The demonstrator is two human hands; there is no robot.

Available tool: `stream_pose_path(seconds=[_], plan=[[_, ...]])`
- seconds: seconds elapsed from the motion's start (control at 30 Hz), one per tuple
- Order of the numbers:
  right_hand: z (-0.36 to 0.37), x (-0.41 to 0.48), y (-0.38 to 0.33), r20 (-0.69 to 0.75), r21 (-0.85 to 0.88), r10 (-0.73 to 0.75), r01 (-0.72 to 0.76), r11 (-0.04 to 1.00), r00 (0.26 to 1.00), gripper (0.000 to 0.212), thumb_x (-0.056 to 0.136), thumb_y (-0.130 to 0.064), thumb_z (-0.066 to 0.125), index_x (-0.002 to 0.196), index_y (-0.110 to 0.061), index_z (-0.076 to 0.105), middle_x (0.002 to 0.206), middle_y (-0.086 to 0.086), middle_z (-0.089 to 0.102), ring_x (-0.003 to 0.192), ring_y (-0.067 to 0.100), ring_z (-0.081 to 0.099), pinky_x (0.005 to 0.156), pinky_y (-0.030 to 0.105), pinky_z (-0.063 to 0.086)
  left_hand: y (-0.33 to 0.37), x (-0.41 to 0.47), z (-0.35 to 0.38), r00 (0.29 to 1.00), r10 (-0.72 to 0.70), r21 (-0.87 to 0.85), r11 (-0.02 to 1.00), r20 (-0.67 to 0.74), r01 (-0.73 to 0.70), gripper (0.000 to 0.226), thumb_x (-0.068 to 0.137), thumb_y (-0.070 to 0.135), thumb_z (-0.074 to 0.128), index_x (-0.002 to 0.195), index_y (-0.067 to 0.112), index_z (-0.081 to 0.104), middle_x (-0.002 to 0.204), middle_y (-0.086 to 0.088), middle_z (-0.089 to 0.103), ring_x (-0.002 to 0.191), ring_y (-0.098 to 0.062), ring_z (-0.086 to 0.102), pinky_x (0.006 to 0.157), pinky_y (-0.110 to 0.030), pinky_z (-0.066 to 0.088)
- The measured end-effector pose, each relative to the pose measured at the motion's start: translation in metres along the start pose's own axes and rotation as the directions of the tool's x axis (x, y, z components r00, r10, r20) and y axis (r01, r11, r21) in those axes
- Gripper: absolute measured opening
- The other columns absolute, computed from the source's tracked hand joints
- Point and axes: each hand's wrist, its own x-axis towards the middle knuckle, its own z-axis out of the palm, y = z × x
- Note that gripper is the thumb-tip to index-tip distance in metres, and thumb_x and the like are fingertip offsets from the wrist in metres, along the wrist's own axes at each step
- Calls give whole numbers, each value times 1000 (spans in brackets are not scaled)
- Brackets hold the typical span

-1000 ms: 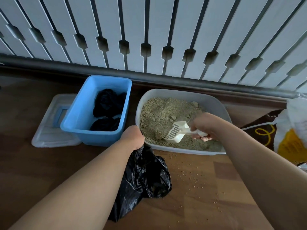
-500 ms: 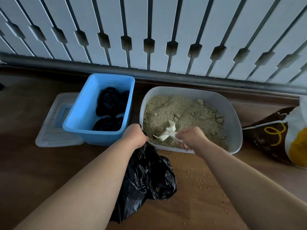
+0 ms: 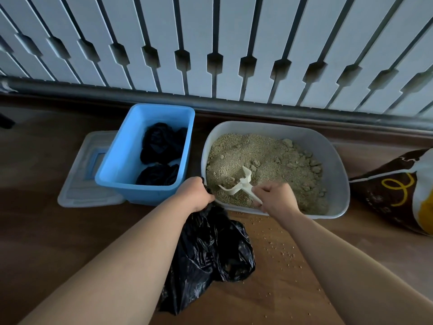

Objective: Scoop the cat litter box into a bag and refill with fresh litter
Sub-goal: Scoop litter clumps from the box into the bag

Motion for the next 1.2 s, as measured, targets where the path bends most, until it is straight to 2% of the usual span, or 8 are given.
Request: stream_pose_path(seconds=[0.17,0.27,0.53,0.7,0.9,1.0,1.1,1.2], plan=[[-12,-15,-1,-37,133,16,-10,991,999,20,92,-17,65,87,0,74,62,1,68,40,1,58,44,22,44,3,-8,-11,998,-14,-9,1000,58,15,16,90,18,62,98,10,52,99,-7,53,82,-18,49,69,-27,41],[-12,-25,2,-58,121,36,-29,992,998,25,93,-20,64,87,3,73,60,6,69,37,5,54,52,30,45,4,-17,-16,996,-18,-5,1000,92,18,39,91,7,51,130,4,45,112,-10,52,84,-19,48,65,-24,39],[-17,-50,4,-106,174,93,-74,982,990,23,93,-19,61,87,-1,73,69,17,71,36,4,52,47,26,40,3,-47,-33,989,108,26,993,100,-111,65,91,-4,34,148,26,25,112,-14,51,66,-15,43,50,-24,34],[-21,-55,-6,-125,152,88,-69,986,988,30,95,-20,57,68,-14,69,66,10,72,49,16,50,51,29,43,-3,-60,-42,987,128,137,981,95,-140,30,89,-5,38,107,7,60,90,-4,49,79,-17,44,61,-24,36],[-26,-53,-11,-106,129,103,-89,988,989,27,94,-17,57,73,-9,72,66,9,71,53,19,53,55,31,46,-13,-59,-44,987,26,128,991,159,-47,23,79,11,55,61,11,40,63,-5,36,57,-20,33,51,-28,25],[-25,-50,-12,-104,126,93,-80,989,990,24,93,-16,57,75,-12,72,68,9,72,54,18,53,56,32,46,-17,-62,-45,982,8,110,993,188,-30,7,84,11,52,89,10,58,90,-11,54,78,-22,48,67,-31,38],[-23,-48,-11,-85,136,100,-88,987,991,24,92,-17,57,75,-11,73,63,5,71,53,18,52,54,30,44,-25,-64,-46,984,-6,43,999,176,-1,46,90,7,49,135,11,49,122,-9,53,104,-23,51,89,-31,44],[-23,-51,-8,-42,134,84,-77,988,996,27,92,-15,58,68,-14,70,62,5,70,53,20,53,51,29,41,-30,-73,-48,983,-43,-32,998,181,49,65,87,10,52,148,24,33,139,-9,46,116,-25,51,96,-34,47]])
